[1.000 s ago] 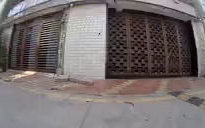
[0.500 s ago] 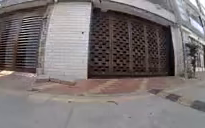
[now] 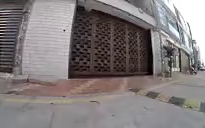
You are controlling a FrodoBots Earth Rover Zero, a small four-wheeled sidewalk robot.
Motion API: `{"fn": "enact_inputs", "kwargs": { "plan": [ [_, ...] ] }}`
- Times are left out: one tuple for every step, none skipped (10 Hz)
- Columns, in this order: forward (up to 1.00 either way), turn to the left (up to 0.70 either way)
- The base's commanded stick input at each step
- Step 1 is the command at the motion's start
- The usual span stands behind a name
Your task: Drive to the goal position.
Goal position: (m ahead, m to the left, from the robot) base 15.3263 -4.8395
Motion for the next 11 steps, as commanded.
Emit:
{"fn": "enact_inputs", "kwargs": {
  "plan": [
    [0.00,-1.00],
    [0.00,-1.00],
    [0.00,-1.00],
    [0.00,-1.00],
    [0.00,-1.00],
    [0.00,-1.00],
    [0.00,-1.00],
    [0.00,-1.00],
    [0.00,-1.00],
    [0.00,-1.00],
    [0.00,-1.00]
  ]
}}
